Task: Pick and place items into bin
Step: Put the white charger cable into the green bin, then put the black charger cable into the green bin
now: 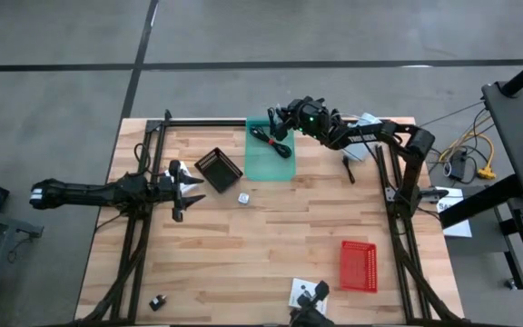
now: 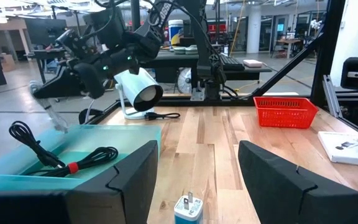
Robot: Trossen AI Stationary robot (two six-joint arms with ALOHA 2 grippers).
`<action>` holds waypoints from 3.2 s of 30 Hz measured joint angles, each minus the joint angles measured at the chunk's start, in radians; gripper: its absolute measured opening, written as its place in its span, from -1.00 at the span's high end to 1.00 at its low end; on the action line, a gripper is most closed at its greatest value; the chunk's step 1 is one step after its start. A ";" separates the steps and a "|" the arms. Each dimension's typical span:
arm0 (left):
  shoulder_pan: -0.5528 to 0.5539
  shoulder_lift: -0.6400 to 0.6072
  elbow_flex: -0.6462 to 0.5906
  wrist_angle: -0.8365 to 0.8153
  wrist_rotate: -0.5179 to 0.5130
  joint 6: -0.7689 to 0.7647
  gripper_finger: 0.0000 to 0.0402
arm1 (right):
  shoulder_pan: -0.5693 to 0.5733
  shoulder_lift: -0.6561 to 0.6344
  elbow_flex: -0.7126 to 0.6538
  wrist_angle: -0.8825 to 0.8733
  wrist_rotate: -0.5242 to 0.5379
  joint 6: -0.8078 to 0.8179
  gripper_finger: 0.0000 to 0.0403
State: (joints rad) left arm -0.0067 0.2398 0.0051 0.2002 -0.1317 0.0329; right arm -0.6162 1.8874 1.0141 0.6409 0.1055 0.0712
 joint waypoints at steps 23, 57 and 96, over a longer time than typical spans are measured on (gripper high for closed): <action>0.000 0.002 0.000 0.000 0.000 0.000 -0.04 | -0.003 0.008 0.072 -0.193 0.002 -0.019 0.38; 0.000 0.001 0.000 0.000 0.000 0.000 -0.04 | 0.054 -0.371 0.139 -1.284 -0.260 0.172 0.58; 0.000 0.002 0.000 0.000 0.000 0.000 -0.04 | 0.565 -0.637 -0.183 -1.609 0.309 0.828 0.74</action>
State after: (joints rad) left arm -0.0067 0.2417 0.0049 0.2004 -0.1321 0.0327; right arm -0.0510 1.2502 0.8309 -0.9684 0.4140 0.8991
